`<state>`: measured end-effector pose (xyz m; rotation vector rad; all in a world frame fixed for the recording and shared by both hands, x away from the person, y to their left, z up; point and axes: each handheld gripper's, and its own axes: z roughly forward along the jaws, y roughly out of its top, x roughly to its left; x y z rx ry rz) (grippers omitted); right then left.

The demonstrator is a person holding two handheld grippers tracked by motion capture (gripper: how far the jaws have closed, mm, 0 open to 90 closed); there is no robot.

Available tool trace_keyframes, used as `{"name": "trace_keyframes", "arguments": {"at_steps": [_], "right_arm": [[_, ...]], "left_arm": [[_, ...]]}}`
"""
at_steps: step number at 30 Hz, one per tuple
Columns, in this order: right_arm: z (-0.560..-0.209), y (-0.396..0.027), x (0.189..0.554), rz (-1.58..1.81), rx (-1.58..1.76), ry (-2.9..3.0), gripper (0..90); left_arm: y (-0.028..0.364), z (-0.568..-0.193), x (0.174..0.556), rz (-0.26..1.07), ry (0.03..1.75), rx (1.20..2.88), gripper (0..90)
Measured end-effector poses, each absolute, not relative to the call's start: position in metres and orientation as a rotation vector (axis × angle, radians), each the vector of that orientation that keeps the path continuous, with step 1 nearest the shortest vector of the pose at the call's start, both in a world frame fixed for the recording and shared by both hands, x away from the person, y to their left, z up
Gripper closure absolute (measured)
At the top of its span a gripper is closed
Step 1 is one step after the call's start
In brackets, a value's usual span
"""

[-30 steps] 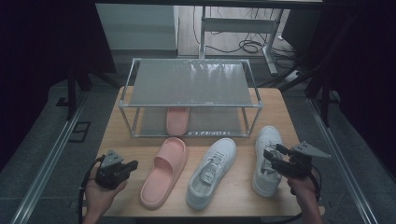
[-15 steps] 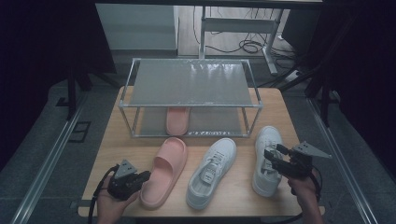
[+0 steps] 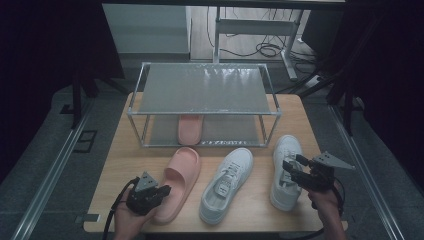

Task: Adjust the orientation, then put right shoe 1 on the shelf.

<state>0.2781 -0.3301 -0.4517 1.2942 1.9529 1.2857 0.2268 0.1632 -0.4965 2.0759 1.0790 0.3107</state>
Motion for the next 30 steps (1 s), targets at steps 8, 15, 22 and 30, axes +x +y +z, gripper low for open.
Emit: {"name": "trace_keyframes", "arguments": {"at_steps": [8, 15, 22, 30], "right_arm": [[-0.450, -0.331, 0.277, 1.289, 1.292, 1.947, 38.3], [-0.451, -0.331, 0.278, 1.285, 1.295, 1.949, 38.2], [-0.451, -0.331, 0.278, 1.288, 1.292, 1.949, 38.3], [-0.451, -0.330, 0.278, 1.286, 1.292, 1.952, 38.3]], "left_arm": [[0.150, -0.499, 0.230, 0.301, 1.065, 2.094, 81.5], [0.135, -0.501, 0.238, 0.294, 1.064, 2.122, 72.7], [0.122, -0.501, 0.248, 0.287, 1.076, 2.134, 70.6], [0.111, -0.501, 0.254, 0.285, 1.068, 2.144, 70.5]]}}
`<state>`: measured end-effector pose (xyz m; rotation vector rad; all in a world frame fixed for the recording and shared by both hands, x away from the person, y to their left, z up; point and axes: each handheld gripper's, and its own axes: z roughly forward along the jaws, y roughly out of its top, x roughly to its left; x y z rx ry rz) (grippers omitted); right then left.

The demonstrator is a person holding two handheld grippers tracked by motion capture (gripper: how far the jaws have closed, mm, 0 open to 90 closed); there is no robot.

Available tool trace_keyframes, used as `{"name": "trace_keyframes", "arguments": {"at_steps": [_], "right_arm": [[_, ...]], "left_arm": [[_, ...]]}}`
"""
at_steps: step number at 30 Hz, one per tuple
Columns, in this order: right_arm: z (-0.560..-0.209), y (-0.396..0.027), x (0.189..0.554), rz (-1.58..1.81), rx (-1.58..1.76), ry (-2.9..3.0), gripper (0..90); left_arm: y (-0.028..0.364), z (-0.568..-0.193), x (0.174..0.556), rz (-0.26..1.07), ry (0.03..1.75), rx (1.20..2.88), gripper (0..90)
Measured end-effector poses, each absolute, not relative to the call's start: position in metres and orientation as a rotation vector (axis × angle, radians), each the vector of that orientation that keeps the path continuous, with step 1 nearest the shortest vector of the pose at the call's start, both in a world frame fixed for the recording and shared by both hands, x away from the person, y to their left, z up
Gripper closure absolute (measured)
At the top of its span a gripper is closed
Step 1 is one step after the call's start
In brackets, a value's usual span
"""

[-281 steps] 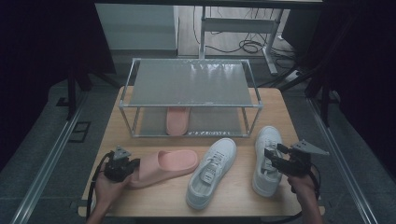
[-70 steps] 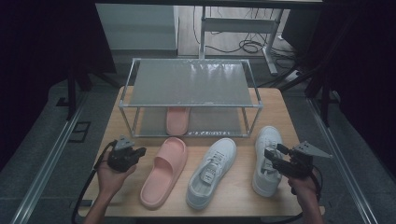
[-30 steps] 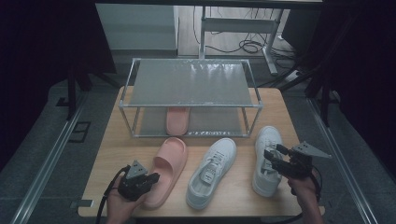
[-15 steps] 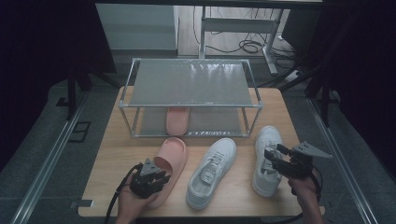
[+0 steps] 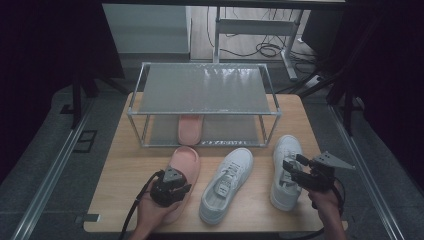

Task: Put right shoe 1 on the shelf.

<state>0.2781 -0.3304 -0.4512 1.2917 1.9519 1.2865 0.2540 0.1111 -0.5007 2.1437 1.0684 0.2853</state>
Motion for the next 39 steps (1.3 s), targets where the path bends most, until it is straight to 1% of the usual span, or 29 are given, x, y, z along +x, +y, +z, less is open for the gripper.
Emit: {"name": "trace_keyframes", "arguments": {"at_steps": [3, 5, 11, 14, 21, 27, 39], "right_arm": [[-0.451, -0.330, 0.278, 1.286, 1.292, 1.953, 38.3], [-0.451, -0.330, 0.278, 1.286, 1.292, 1.954, 38.2], [-0.451, -0.330, 0.278, 1.288, 1.289, 1.953, 38.2], [-0.451, -0.331, 0.278, 1.288, 1.291, 1.949, 38.2], [-0.451, -0.329, 0.278, 1.286, 1.286, 1.954, 38.2], [-0.451, -0.330, 0.278, 1.285, 1.290, 1.955, 38.2], [-0.451, -0.331, 0.279, 1.288, 1.291, 1.953, 38.2]], "left_arm": [[0.108, -0.503, 0.258, 0.277, 1.072, 2.151, 71.4], [0.105, -0.505, 0.259, 0.281, 1.073, 2.153, 75.3], [0.104, -0.504, 0.253, 0.320, 1.100, 2.140, 83.2], [0.112, -0.501, 0.243, 0.341, 1.100, 2.115, 85.4], [0.115, -0.487, 0.236, 0.379, 1.077, 2.081, 85.5], [0.112, -0.475, 0.241, 0.398, 1.055, 2.043, 85.4], [0.079, -0.458, 0.267, 0.405, 1.009, 2.001, 85.4]]}}
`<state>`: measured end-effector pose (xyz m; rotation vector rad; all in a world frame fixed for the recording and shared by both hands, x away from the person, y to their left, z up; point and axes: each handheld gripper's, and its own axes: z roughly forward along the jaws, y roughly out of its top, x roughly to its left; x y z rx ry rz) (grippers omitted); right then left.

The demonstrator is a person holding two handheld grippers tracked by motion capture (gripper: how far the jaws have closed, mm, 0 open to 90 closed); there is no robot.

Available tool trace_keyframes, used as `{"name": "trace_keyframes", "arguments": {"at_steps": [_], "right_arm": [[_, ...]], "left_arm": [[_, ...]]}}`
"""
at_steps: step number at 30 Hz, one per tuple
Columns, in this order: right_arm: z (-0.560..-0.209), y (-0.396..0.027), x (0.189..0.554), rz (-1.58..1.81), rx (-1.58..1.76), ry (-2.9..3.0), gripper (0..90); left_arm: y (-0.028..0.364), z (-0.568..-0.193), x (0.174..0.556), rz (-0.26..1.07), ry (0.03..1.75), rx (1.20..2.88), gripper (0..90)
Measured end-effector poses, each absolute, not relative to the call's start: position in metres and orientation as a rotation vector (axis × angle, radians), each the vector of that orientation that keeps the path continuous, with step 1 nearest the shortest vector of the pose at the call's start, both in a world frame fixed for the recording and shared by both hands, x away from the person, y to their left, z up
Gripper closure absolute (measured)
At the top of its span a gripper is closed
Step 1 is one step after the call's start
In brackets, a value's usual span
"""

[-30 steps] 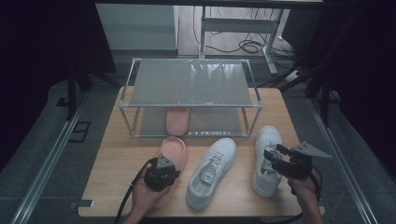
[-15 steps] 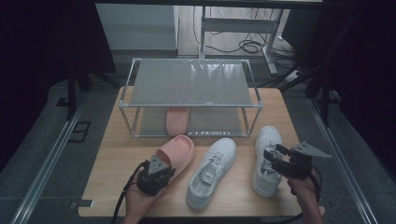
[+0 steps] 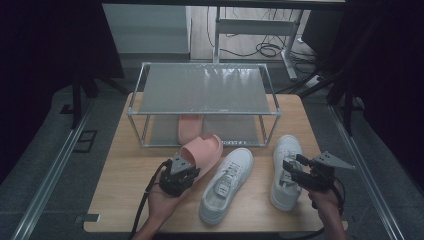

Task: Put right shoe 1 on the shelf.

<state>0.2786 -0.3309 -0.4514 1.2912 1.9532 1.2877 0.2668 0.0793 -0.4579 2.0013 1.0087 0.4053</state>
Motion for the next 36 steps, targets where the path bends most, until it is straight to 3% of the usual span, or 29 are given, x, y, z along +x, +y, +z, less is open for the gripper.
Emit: {"name": "trace_keyframes", "arguments": {"at_steps": [22, 36], "right_arm": [[-0.452, -0.332, 0.280, 1.296, 1.294, 1.955, 38.2], [-0.452, -0.334, 0.279, 1.309, 1.298, 1.952, 38.3]], "left_arm": [[0.027, -0.448, 0.333, 0.429, 1.055, 1.962, 85.2], [-0.001, -0.461, 0.370, 0.467, 1.220, 1.881, 85.3]]}}
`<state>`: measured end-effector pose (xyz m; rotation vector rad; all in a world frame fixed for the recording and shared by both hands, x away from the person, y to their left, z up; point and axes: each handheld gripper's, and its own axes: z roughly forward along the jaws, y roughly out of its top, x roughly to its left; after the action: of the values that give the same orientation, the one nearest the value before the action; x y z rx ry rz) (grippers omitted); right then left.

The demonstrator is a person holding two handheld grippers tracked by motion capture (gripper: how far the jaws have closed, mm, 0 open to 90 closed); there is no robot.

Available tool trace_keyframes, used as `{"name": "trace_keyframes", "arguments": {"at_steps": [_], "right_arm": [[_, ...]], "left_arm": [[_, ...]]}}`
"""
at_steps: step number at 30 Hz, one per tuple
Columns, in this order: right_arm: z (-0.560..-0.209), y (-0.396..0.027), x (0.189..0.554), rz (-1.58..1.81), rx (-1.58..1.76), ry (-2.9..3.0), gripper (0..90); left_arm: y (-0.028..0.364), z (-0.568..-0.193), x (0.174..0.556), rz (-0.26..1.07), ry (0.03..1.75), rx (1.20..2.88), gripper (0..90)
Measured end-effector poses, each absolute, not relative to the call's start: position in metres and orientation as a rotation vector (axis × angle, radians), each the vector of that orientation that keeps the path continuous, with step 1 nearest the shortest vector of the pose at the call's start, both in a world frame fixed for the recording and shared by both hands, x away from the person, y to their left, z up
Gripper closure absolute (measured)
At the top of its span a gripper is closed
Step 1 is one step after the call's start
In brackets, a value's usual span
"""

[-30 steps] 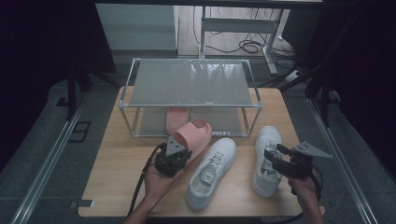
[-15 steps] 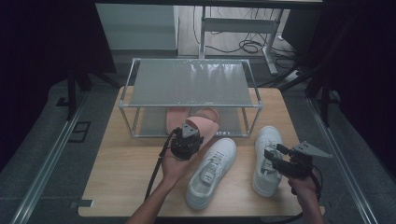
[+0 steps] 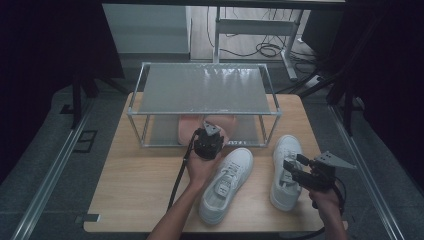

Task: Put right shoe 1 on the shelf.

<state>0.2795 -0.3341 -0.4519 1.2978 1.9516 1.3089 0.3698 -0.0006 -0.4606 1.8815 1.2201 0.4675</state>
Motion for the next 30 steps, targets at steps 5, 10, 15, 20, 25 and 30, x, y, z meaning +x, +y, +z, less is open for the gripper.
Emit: {"name": "trace_keyframes", "arguments": {"at_steps": [5, 10, 15, 20, 25, 30], "right_arm": [[-0.451, -0.335, 0.280, 1.278, 1.322, 1.947, 38.5], [-0.451, -0.336, 0.279, 1.288, 1.332, 1.938, 38.5], [-0.450, -0.337, 0.279, 1.305, 1.325, 1.937, 38.5], [-0.450, -0.338, 0.279, 1.309, 1.328, 1.931, 38.4], [-0.449, -0.339, 0.278, 1.311, 1.327, 1.928, 38.4], [-0.450, -0.340, 0.279, 1.309, 1.334, 1.928, 38.4]], "left_arm": [[-0.010, -0.464, 0.379, 0.501, 1.264, 1.862, 85.5], [-0.019, -0.464, 0.385, 0.501, 1.277, 1.854, 85.5], [-0.024, -0.469, 0.394, 0.489, 1.308, 1.855, 85.2], [-0.025, -0.475, 0.401, 0.491, 1.323, 1.884, 85.1], [-0.029, -0.476, 0.408, 0.493, 1.330, 1.893, 85.1], [-0.034, -0.480, 0.415, 0.528, 1.340, 1.887, 85.0]]}}
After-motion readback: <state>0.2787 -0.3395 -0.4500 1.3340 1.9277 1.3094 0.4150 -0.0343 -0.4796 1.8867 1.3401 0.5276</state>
